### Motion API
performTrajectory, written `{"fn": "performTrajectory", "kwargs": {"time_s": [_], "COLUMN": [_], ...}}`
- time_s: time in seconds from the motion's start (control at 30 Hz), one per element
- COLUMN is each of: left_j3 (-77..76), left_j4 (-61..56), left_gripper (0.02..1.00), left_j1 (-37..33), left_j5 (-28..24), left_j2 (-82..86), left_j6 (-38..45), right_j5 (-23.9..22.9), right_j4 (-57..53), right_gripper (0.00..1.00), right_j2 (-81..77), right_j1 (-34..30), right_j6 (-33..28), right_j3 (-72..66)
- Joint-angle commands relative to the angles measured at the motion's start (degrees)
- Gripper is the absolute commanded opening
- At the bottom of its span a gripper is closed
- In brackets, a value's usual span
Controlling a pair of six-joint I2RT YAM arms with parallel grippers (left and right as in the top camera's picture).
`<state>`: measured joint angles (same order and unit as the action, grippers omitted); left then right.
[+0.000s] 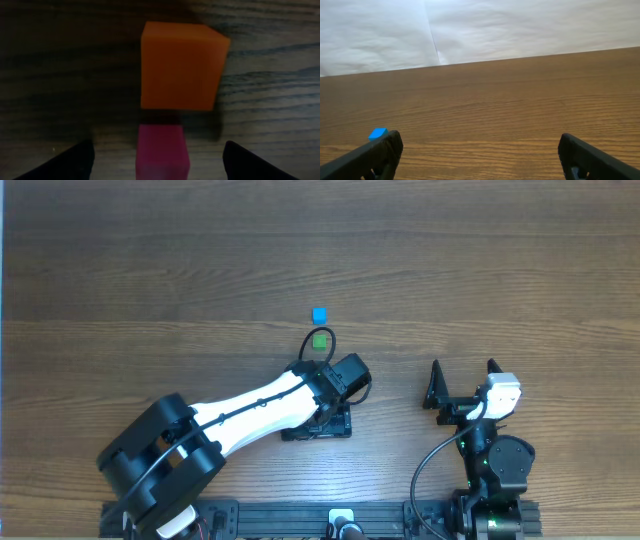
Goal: Stack Cubes
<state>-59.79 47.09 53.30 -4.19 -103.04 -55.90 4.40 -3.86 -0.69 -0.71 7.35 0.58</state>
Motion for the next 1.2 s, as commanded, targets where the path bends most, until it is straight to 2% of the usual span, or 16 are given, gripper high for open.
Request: {"fn": "performTrajectory", "kwargs": {"time_s": [0.03, 0.47, 0.73, 0.9, 1.2], "left_j3": [-0.92, -0.92, -0.92, -0.92, -0.92], "left_j4": [-0.20, -0.11, -0.09, -0.07, 0.31], "left_gripper": [0.772, 0.443, 0.367, 0.277, 0.231], "left_j1": [0.24, 0.68, 0.87, 0.87, 0.87], "left_j5": [0.66, 0.63, 0.63, 0.63, 0.61], "left_j2": [-1.01, -1.01, -1.01, -1.01, -1.01], "left_j6": [1.46, 1.51, 1.49, 1.49, 1.49], "right_j5": [0.66, 0.66, 0.66, 0.66, 0.66], "right_j4": [-0.20, -0.20, -0.20, -0.20, -0.20], "right_gripper": [0.993, 0.993, 0.991, 0.993, 0.991], "right_j2": [0.04, 0.04, 0.04, 0.04, 0.04], "right_j1": [-0.04, -0.04, -0.04, -0.04, -0.04], "right_j6": [0.28, 0.28, 0.28, 0.28, 0.28], "right_j3": [-0.26, -0.26, -0.26, -0.26, -0.26]}}
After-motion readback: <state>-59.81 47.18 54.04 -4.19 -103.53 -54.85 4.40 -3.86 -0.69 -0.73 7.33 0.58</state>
